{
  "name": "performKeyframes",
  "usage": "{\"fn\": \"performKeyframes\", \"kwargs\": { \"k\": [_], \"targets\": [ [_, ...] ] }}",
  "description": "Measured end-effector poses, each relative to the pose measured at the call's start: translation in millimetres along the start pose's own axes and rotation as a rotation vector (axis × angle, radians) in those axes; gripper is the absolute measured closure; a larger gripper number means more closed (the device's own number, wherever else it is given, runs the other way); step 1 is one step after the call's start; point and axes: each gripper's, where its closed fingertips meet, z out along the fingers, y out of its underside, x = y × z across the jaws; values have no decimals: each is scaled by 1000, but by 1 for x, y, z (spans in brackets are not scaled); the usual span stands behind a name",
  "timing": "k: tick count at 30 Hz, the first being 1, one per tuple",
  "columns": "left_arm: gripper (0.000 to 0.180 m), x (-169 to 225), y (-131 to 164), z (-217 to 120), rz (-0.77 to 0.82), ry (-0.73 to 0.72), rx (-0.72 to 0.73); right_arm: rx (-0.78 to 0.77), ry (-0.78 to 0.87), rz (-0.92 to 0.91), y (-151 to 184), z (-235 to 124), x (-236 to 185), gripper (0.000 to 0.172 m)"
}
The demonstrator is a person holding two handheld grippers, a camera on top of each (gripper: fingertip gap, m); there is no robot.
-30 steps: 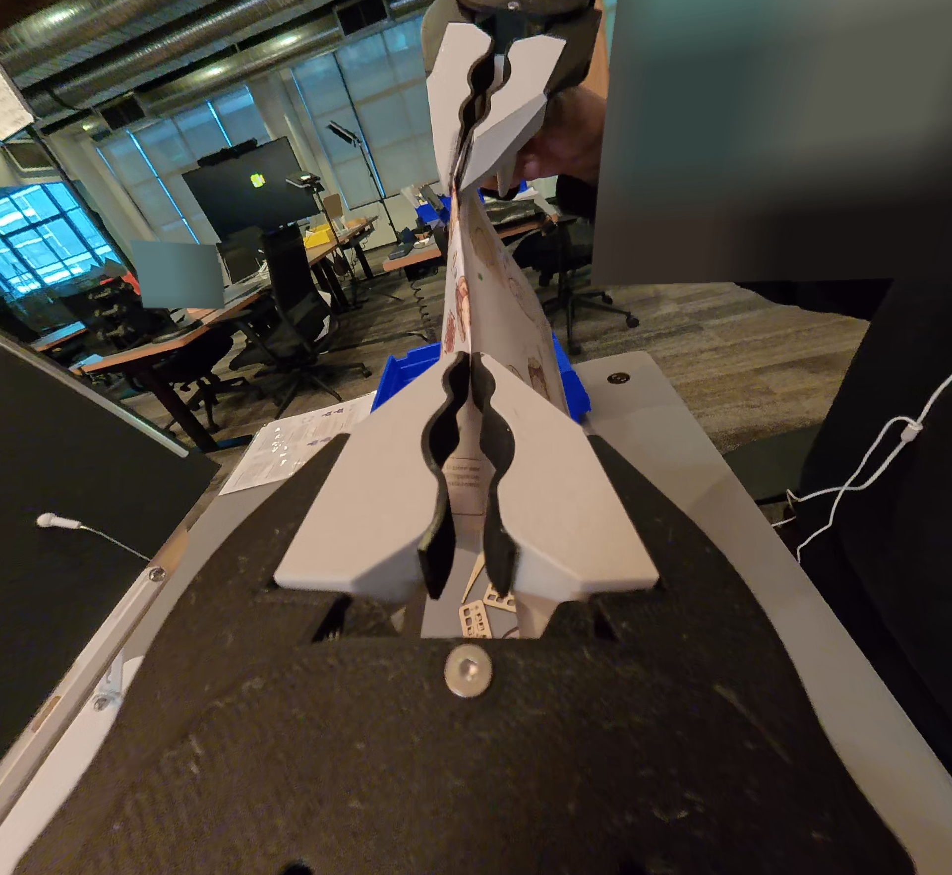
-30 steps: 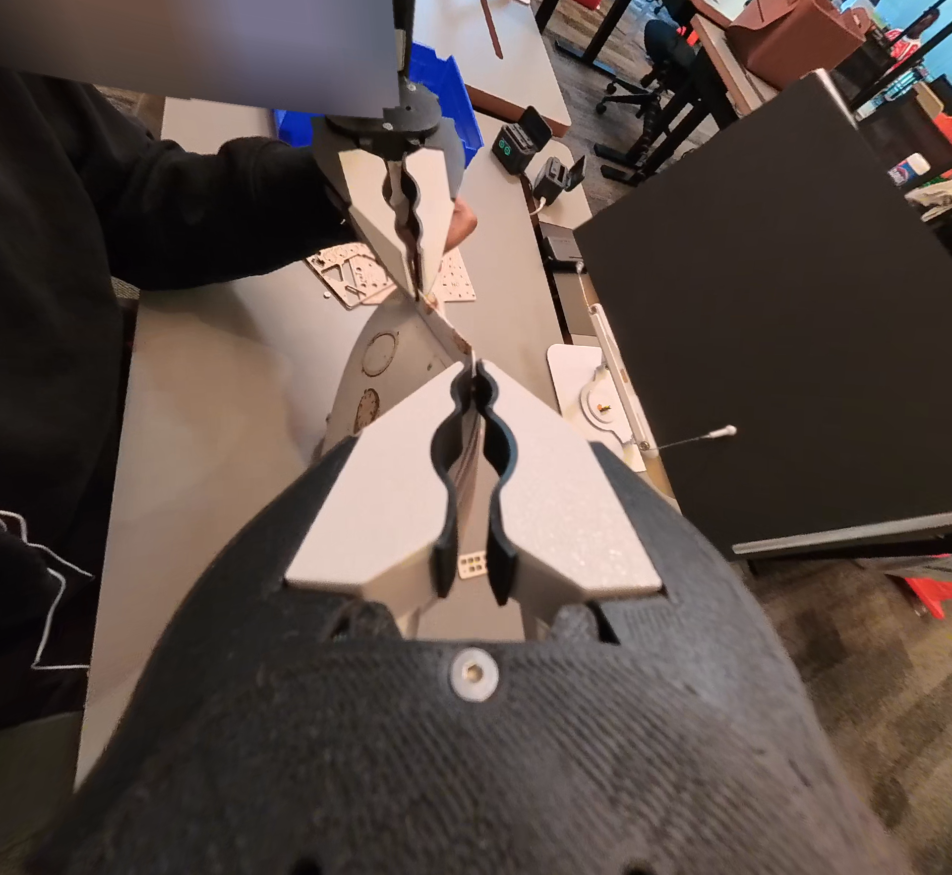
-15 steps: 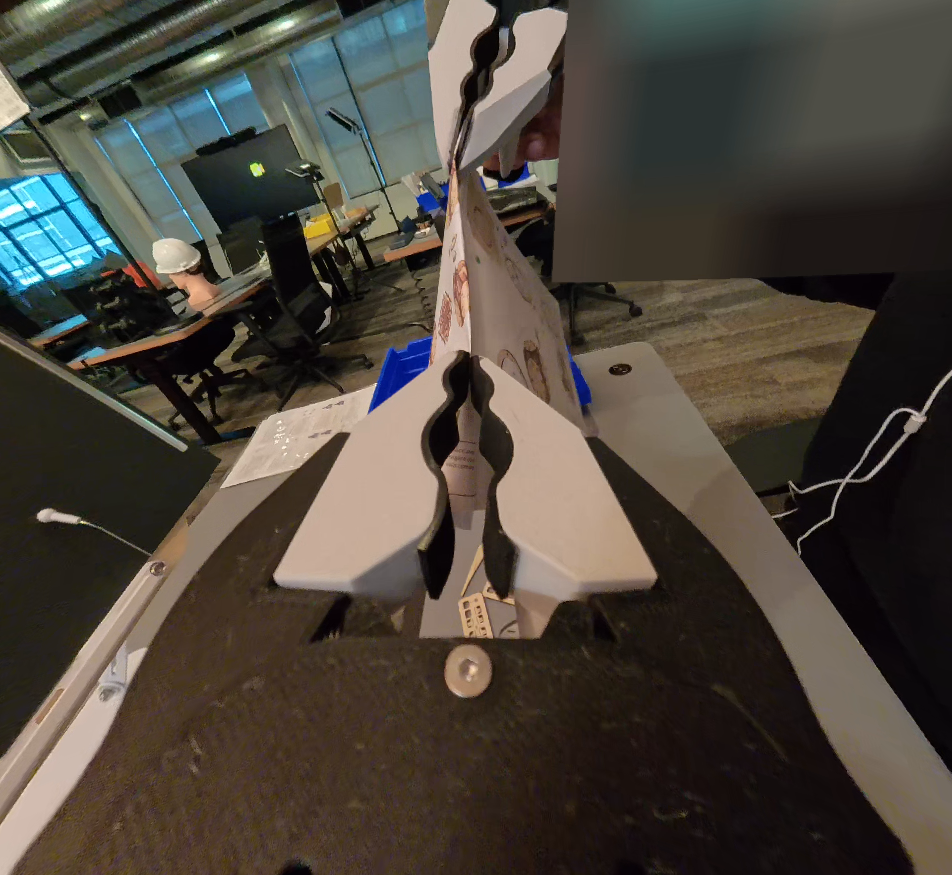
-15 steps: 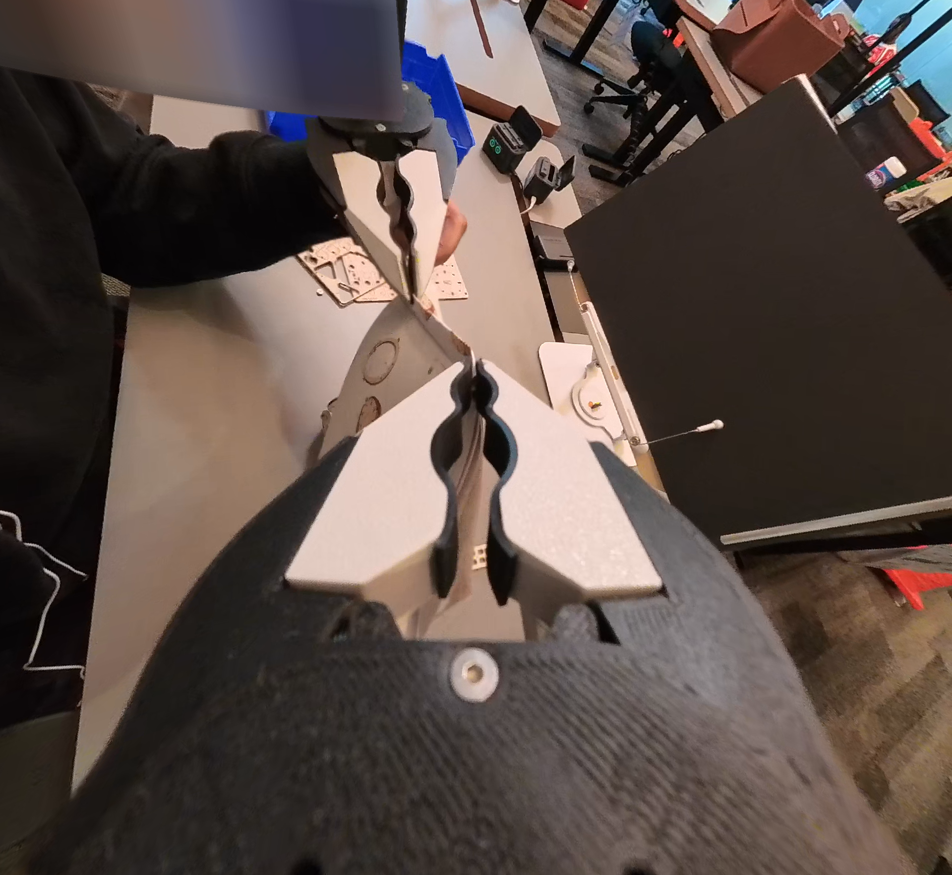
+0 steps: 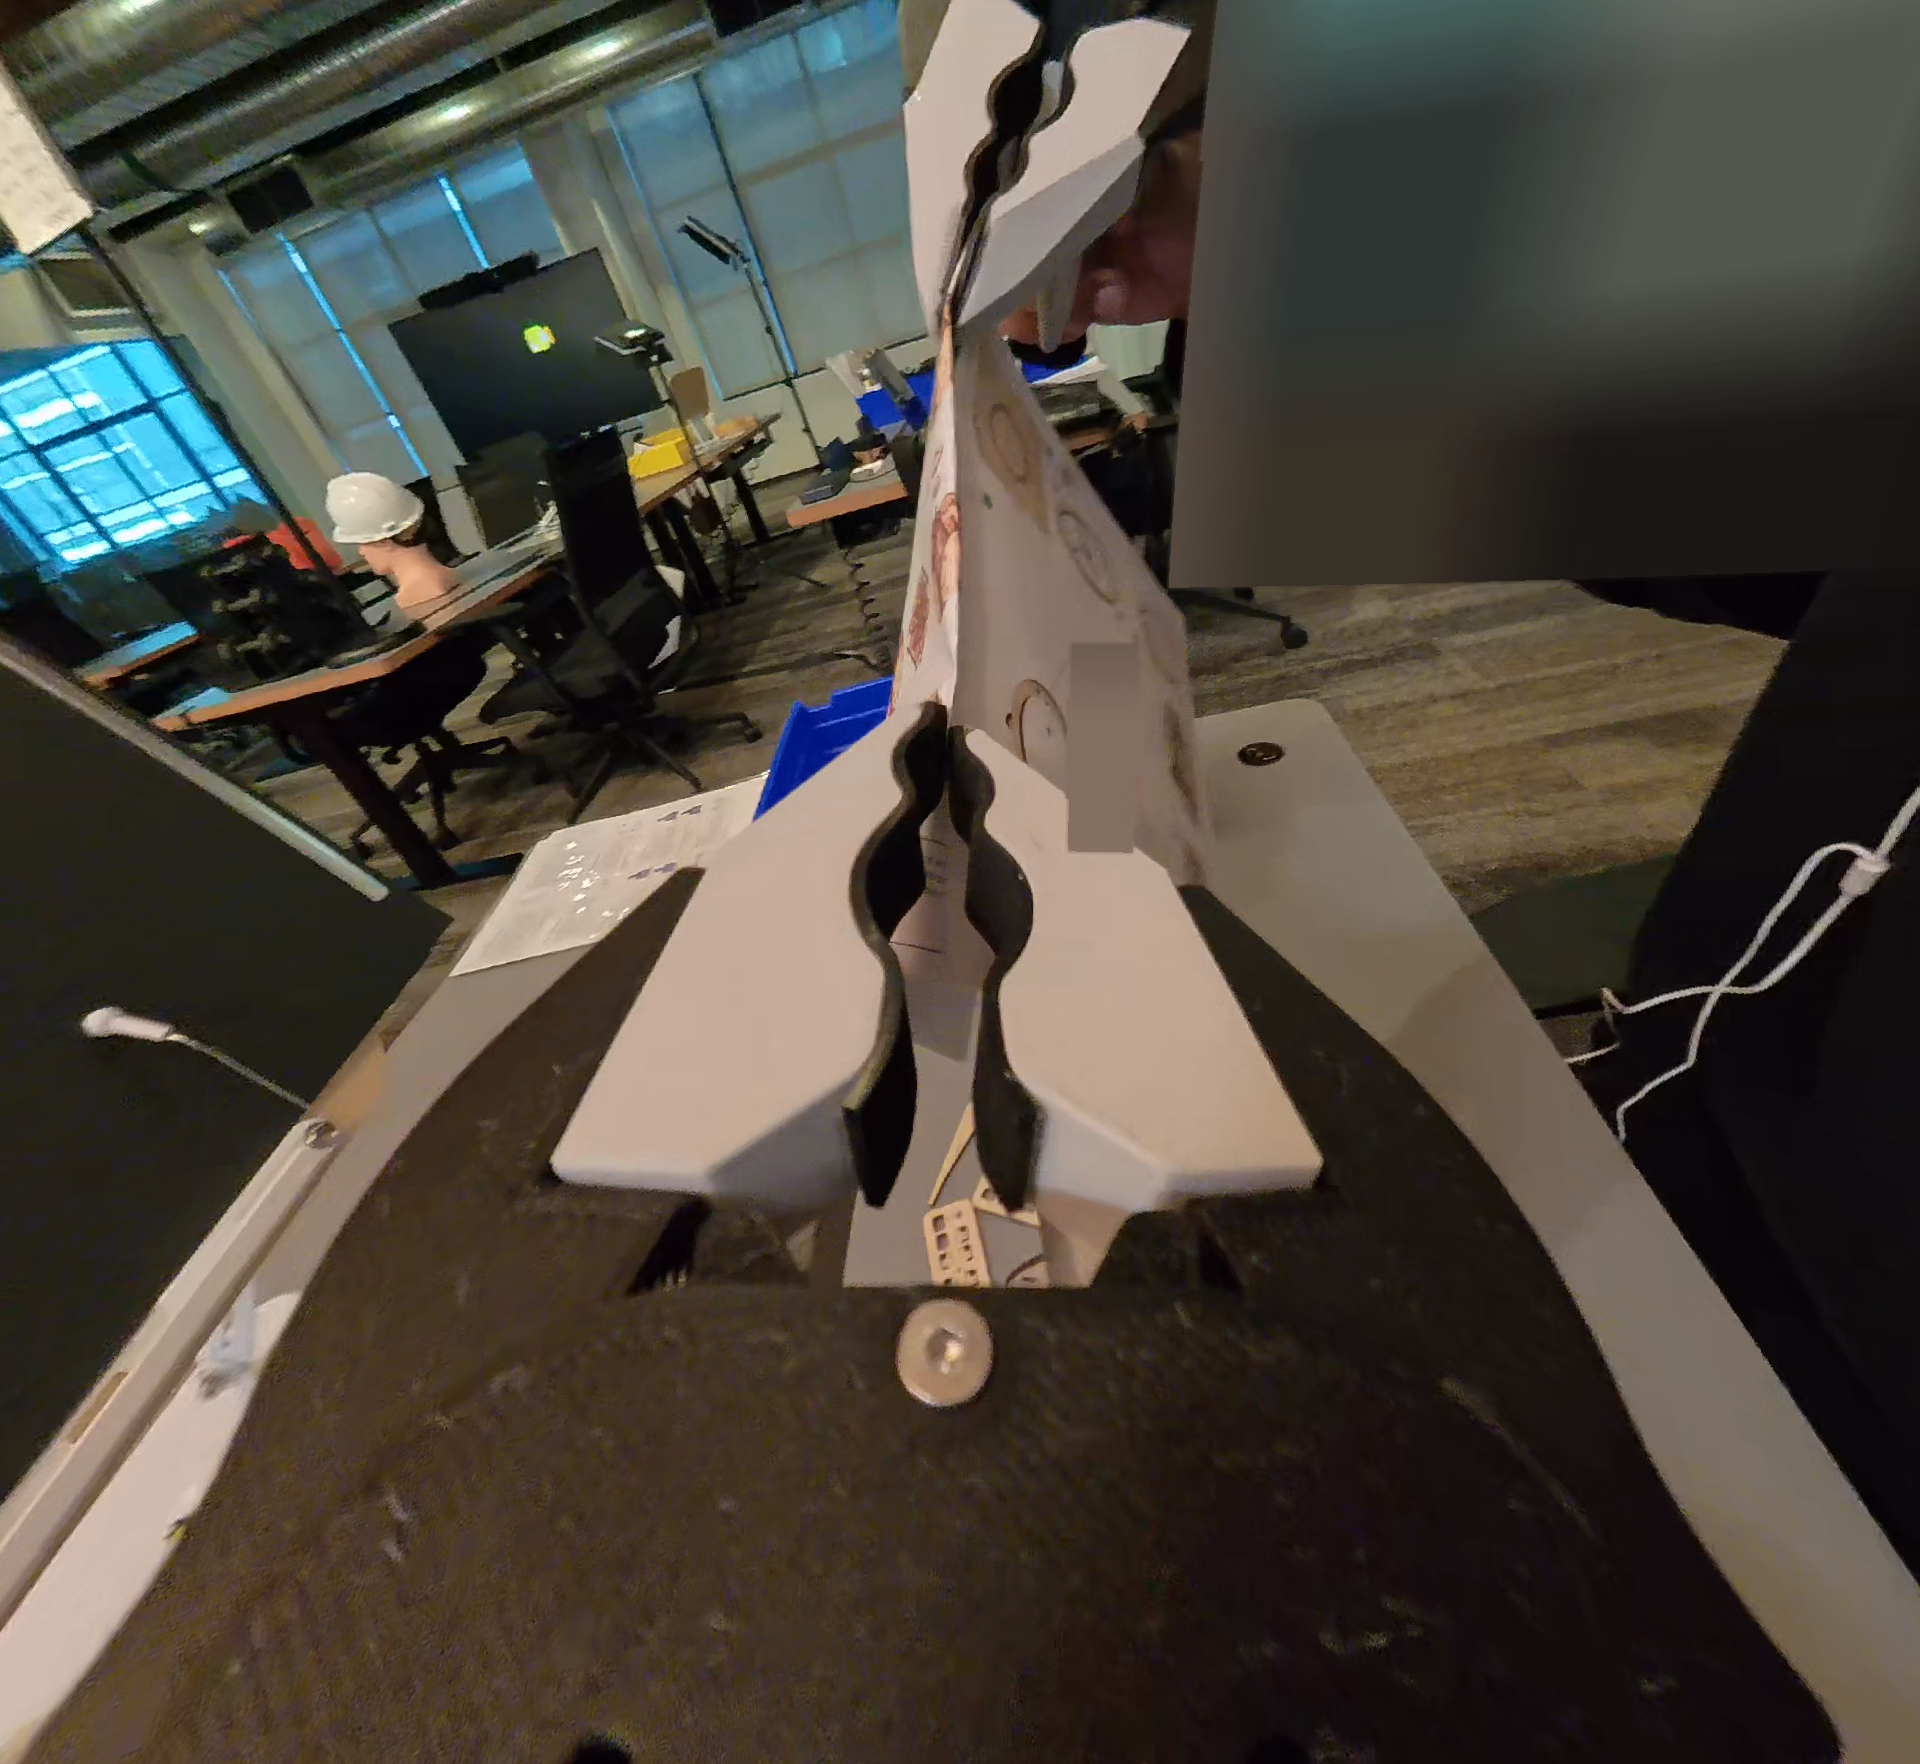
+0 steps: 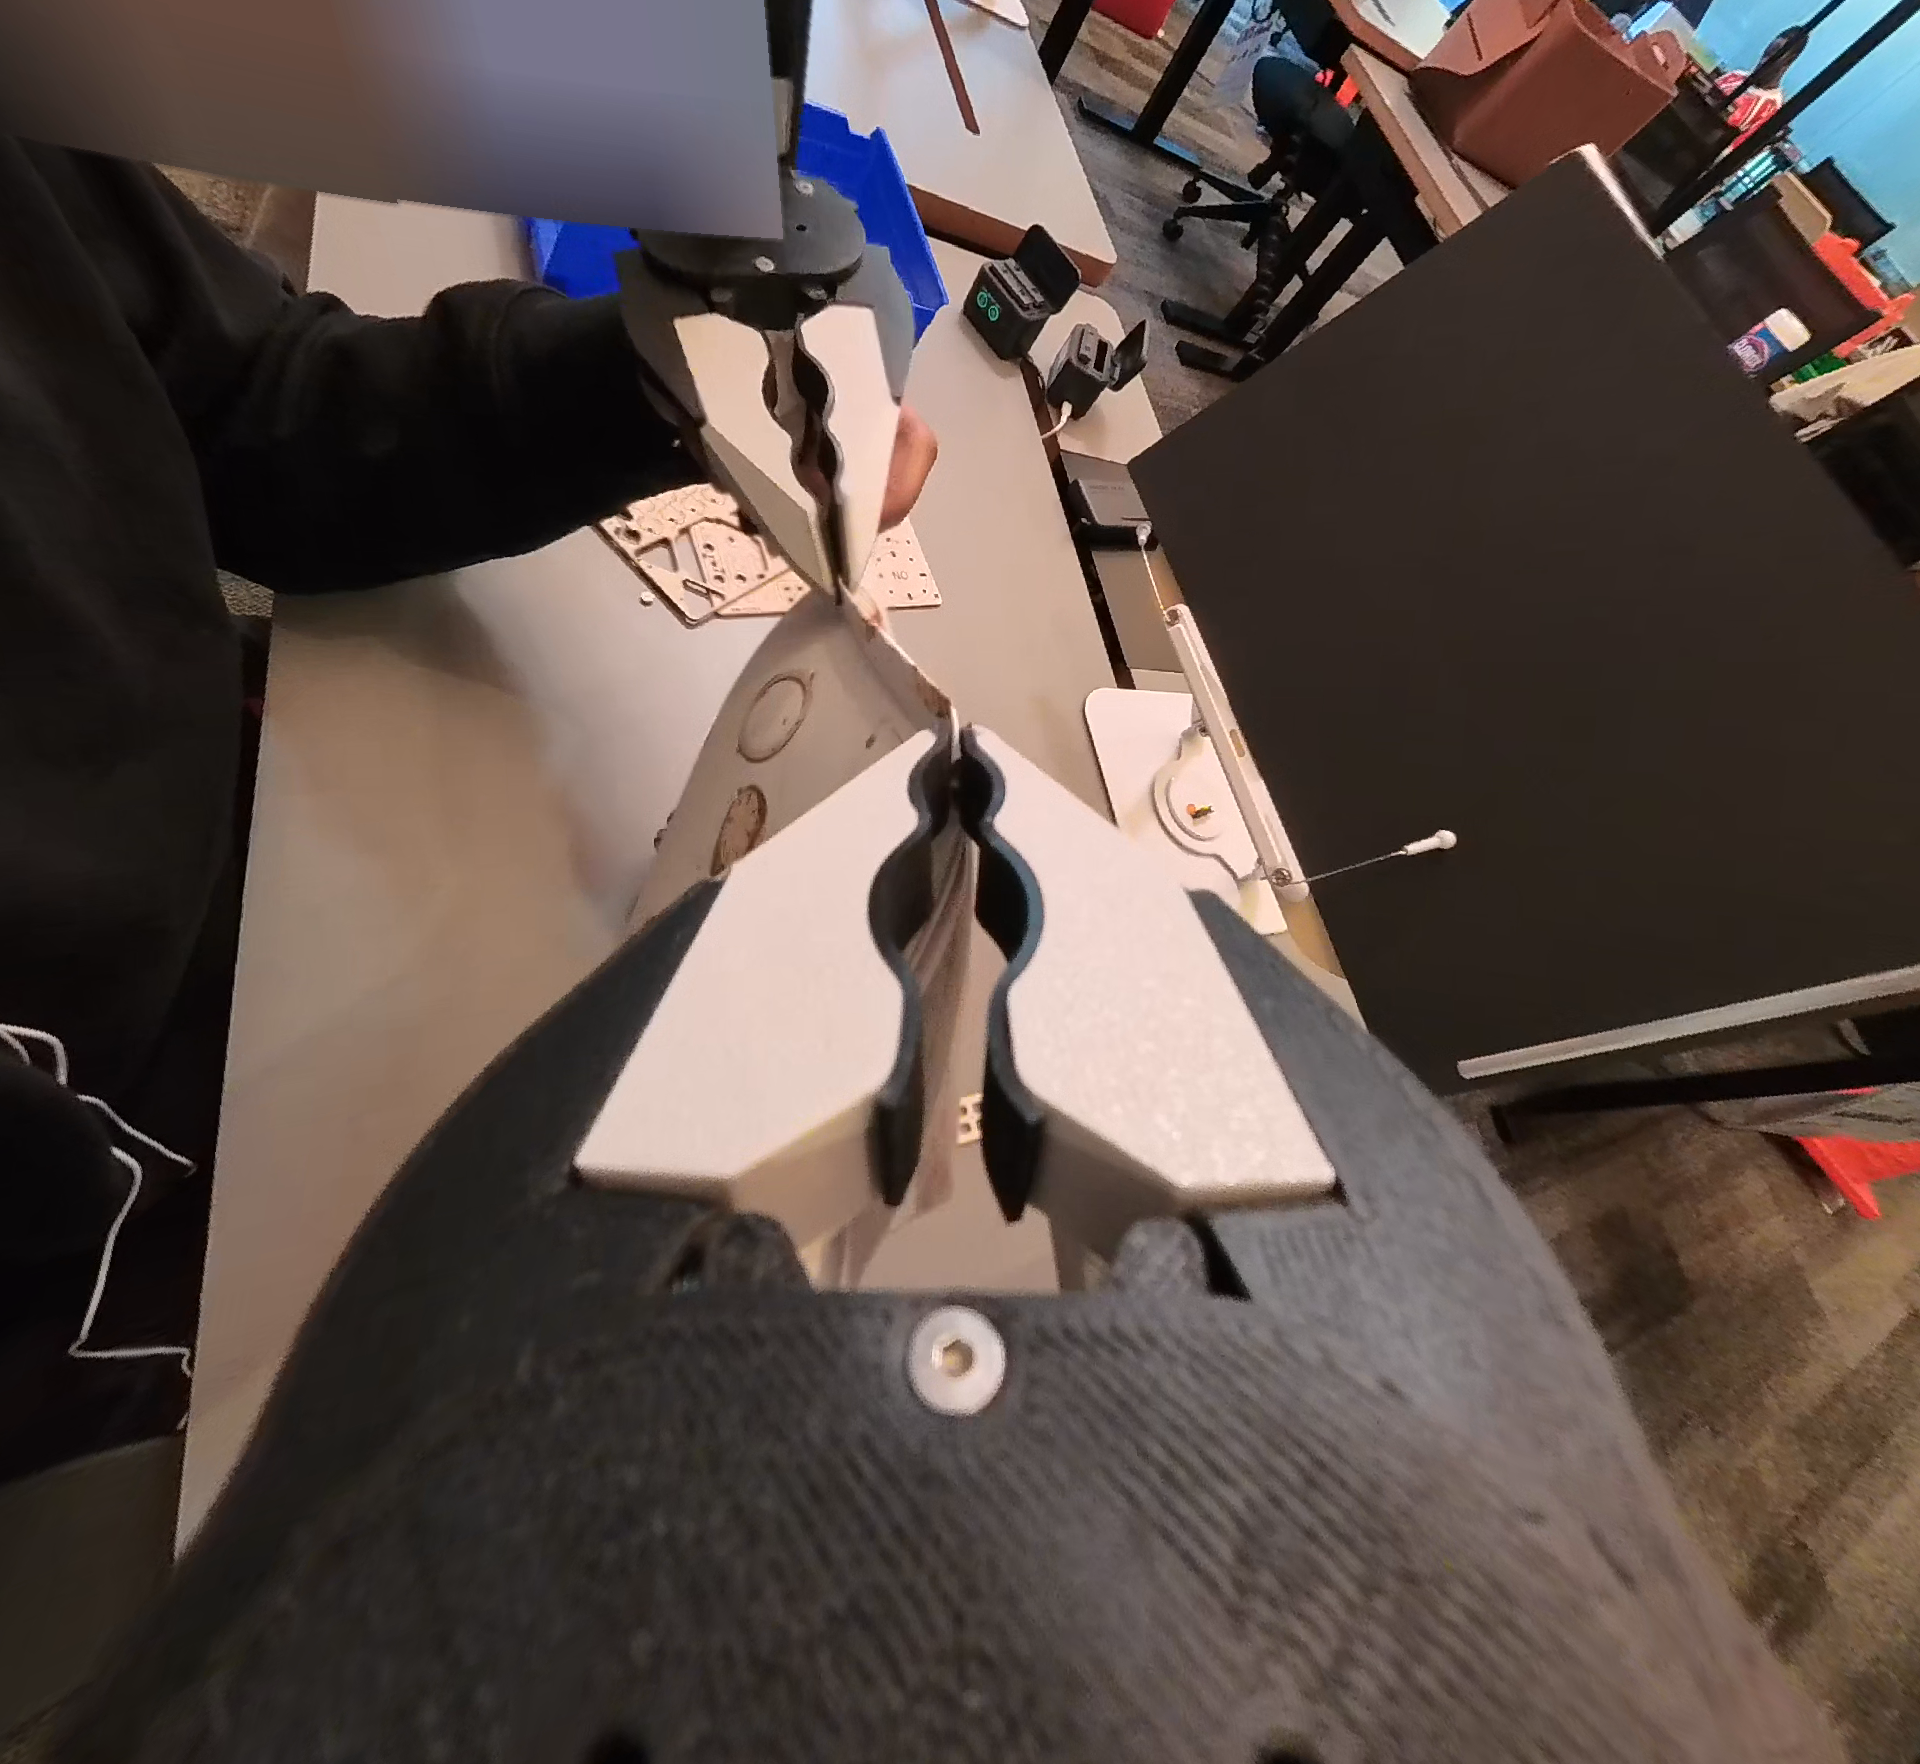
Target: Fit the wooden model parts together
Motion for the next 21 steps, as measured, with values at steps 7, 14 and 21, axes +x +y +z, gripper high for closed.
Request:
{"fn": "performKeyframes", "kwargs": {
  "k": [7, 14, 21],
  "targets": [
    [180, -2, 3, 3, -19, -7, 8, 3, 8, 0, -2, -6, 3, 172],
    [179, -4, -1, 1, -42, -4, 32, 8, 14, 0, -2, -7, 3, 172],
    [180, -12, 4, -1, -67, -12, 12, 15, 28, 0, -4, -13, 6, 172]
  ]
}}
